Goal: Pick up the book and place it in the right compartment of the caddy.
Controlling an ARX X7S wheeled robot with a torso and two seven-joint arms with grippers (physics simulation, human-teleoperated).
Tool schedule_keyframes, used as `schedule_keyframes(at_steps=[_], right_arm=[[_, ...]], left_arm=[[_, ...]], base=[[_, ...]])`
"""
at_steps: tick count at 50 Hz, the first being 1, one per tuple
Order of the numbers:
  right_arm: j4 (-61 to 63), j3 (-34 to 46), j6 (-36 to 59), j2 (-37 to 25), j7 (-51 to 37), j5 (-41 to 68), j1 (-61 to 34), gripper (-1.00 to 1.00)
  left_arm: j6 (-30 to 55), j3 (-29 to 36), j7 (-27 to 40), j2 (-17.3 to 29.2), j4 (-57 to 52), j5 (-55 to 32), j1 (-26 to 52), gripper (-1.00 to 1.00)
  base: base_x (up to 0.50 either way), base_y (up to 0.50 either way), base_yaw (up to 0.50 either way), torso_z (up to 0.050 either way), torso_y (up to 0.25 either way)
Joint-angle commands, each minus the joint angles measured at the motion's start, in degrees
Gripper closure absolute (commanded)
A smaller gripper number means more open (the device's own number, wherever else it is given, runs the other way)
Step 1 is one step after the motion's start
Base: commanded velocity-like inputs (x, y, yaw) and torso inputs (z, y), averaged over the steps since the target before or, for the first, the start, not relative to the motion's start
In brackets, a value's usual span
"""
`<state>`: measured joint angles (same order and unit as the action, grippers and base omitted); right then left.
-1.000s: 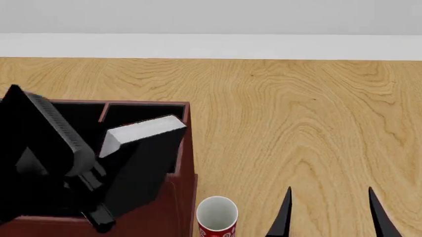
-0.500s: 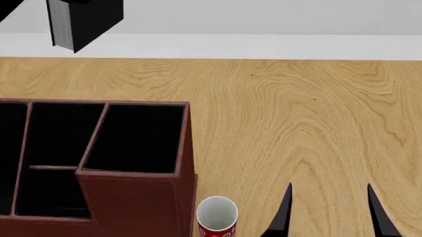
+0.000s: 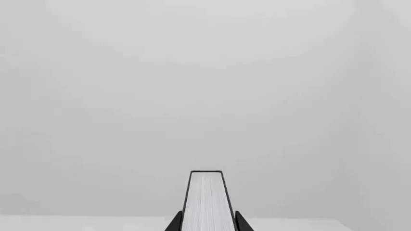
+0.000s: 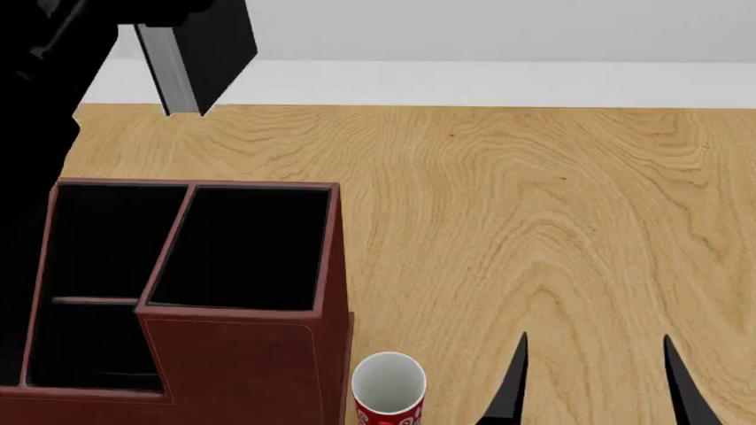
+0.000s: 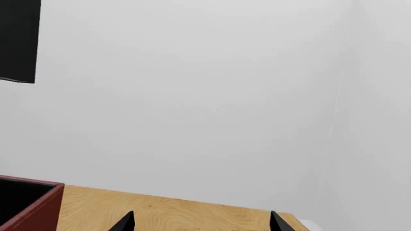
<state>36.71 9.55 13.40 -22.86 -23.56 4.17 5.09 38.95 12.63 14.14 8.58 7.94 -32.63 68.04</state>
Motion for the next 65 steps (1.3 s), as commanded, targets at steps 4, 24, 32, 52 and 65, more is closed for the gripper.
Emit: schedule_keyframes(at_steps=[4,24,32,52,65], right_arm=[[0.89,-0.13,0.80,-0.38,-0.18,0.40,0.29,-1.00],[0.43,0.03,-0.11,-0.66,-0.17,0.99,1.37,-1.00],[1.24,0.03,0.20,-0.74,-0.48,1.09,2.24,-1.00],[1.05,0.22,0.34,-0.94,-0.38,1.78,1.95,-1.00],[1.45,0.35,0.30,-1.06,-0.46,2.09,2.33,-1.00]], left_arm=[[-12.41,-0.53,1.21,-2.22,8.70,4.25,-6.58,1.00],[-16.95,1.56,0.97,-2.08,5.02,3.08,-22.87,1.00],[-19.27,3.07,-0.36,-2.16,3.27,2.28,-30.25,1.00],[-30.59,7.32,-6.85,-5.64,15.38,2.16,-45.12,1.00],[-26.43,8.43,-6.34,-2.05,0.83,-2.61,-48.38,-1.00]], base=[[0.00,0.00,0.00,0.000,0.003],[0.00,0.00,0.00,0.000,0.002],[0.00,0.00,0.00,0.001,0.001],[0.00,0.00,0.00,0.000,0.001],[0.00,0.00,0.00,0.000,0.000]])
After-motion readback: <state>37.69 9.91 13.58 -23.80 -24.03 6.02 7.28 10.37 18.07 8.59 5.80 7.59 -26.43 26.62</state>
